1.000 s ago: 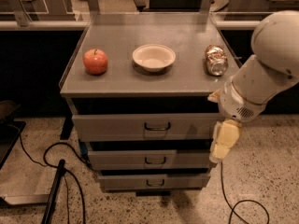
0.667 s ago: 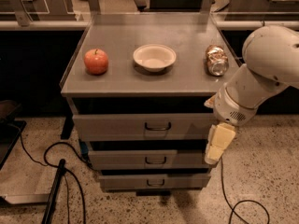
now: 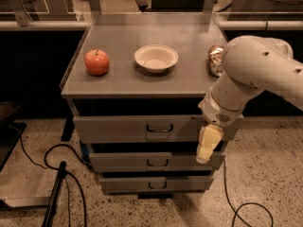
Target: Open top drawer
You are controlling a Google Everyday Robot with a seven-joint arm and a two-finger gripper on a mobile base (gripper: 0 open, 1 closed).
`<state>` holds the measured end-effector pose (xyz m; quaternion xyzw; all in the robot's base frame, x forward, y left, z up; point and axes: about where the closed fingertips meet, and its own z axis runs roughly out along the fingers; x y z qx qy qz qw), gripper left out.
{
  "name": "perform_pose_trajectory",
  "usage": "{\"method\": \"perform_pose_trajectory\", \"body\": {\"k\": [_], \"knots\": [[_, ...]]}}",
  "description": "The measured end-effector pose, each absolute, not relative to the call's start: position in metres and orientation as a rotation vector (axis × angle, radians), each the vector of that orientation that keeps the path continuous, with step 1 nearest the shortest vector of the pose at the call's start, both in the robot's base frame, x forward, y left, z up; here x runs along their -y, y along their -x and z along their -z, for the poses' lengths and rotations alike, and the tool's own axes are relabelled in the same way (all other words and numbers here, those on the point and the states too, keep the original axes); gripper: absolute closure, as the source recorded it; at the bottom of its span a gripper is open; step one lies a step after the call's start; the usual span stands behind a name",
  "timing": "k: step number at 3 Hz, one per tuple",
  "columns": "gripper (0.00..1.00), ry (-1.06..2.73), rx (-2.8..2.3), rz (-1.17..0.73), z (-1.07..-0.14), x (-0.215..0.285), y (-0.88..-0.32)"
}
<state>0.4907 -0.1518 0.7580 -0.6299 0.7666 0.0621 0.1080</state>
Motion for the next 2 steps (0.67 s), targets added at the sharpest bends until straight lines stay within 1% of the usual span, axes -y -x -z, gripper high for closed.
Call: {"method": "perform_pose_trajectory", "body": {"k": [2], "knots": [[0.0,1.838,-2.336,-0.147,-0.718,0.15,-0.529]]}}
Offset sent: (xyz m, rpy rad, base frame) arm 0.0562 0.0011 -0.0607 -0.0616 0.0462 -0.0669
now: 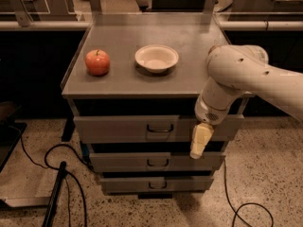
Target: Open top drawer
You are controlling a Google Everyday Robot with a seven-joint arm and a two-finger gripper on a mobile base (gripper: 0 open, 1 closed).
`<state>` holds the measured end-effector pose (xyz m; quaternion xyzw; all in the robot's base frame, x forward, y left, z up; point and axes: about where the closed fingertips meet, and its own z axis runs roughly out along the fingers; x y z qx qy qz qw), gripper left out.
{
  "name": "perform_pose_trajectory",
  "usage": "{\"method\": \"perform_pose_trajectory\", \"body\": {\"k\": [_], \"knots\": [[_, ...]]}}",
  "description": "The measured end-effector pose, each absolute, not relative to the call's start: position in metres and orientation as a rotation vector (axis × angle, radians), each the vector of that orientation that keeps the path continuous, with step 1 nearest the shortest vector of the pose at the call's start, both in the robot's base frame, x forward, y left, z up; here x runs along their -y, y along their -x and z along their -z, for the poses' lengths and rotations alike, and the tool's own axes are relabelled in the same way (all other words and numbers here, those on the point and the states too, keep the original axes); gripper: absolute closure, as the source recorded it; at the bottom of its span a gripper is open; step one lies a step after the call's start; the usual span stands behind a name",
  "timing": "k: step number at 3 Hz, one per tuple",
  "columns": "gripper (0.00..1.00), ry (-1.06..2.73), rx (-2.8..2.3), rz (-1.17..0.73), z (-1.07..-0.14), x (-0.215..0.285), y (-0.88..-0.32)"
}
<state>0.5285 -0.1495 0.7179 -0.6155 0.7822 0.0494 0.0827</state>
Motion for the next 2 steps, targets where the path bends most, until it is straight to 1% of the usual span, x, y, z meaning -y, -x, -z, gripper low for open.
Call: {"method": "perform_pose_trajectory", "body": {"k": [2], "knots": [[0.0,1.814,-2.371,-0.185,-0.691,0.156,-0.542]]}}
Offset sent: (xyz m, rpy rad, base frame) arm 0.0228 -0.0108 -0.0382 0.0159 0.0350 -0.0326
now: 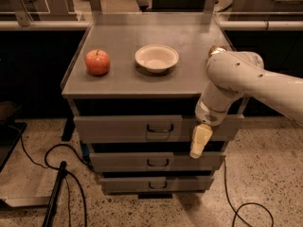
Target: Open top drawer
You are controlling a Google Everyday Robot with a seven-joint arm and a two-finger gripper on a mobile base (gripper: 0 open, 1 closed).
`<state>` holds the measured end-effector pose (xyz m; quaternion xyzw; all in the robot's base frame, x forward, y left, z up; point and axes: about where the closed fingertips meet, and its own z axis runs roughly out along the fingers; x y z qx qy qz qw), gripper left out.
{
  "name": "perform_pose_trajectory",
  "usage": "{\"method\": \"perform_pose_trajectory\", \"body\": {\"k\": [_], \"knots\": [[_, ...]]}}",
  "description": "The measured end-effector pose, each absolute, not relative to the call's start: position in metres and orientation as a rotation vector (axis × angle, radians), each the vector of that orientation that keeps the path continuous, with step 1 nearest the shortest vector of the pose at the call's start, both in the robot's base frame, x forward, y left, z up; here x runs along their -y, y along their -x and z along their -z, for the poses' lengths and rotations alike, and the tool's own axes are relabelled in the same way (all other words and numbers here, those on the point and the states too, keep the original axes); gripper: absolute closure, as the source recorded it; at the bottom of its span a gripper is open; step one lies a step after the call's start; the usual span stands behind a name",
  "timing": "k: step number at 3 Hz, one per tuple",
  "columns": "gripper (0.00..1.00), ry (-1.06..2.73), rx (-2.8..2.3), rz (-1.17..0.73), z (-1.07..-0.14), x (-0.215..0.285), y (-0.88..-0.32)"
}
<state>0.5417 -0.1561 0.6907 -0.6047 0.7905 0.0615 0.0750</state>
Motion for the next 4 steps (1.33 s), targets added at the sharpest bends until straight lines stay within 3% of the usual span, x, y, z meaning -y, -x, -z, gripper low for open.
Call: {"method": "perform_pose_trajectory", "body": {"k": [3,4], "knots": [[0.0,1.802,-2.417,-0.258,-0.666,0.165,-0.534],[0.0,1.76,-2.476,-0.254,-0.697,0.169,-0.5]]}}
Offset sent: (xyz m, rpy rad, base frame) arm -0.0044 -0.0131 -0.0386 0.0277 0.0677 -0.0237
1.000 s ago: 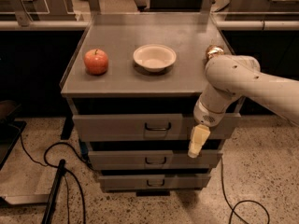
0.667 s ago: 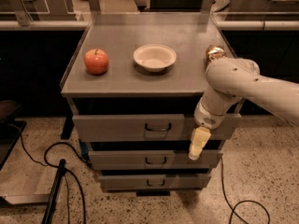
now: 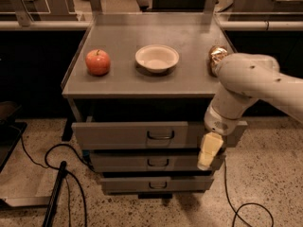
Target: Open top drawer
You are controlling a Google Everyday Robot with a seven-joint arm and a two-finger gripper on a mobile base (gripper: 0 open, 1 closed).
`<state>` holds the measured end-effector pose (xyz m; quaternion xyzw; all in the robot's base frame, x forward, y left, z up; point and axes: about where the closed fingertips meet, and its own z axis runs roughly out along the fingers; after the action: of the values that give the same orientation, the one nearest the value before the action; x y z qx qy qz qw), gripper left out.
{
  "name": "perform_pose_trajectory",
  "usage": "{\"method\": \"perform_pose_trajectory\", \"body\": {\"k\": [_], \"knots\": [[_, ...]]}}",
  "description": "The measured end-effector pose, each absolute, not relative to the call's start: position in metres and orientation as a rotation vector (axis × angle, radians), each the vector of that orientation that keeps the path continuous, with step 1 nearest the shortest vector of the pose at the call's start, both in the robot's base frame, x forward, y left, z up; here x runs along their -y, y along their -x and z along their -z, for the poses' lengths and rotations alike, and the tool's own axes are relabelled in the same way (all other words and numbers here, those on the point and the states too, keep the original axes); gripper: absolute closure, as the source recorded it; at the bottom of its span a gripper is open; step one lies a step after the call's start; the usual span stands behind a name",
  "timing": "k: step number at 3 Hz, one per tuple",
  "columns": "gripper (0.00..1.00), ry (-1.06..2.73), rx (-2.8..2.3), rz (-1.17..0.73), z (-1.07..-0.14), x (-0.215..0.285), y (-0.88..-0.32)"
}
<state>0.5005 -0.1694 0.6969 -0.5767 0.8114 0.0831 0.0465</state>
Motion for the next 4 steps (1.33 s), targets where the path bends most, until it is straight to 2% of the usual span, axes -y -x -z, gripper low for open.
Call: {"method": "perform_pose_trajectory", "body": {"k": [2,4], "knots": [[0.0,1.743,-2.47,-0.193,-0.73,0.171,-0.489],[0.0,1.782,-2.439,-0.198,-0.699,0.16,-0.523]]}}
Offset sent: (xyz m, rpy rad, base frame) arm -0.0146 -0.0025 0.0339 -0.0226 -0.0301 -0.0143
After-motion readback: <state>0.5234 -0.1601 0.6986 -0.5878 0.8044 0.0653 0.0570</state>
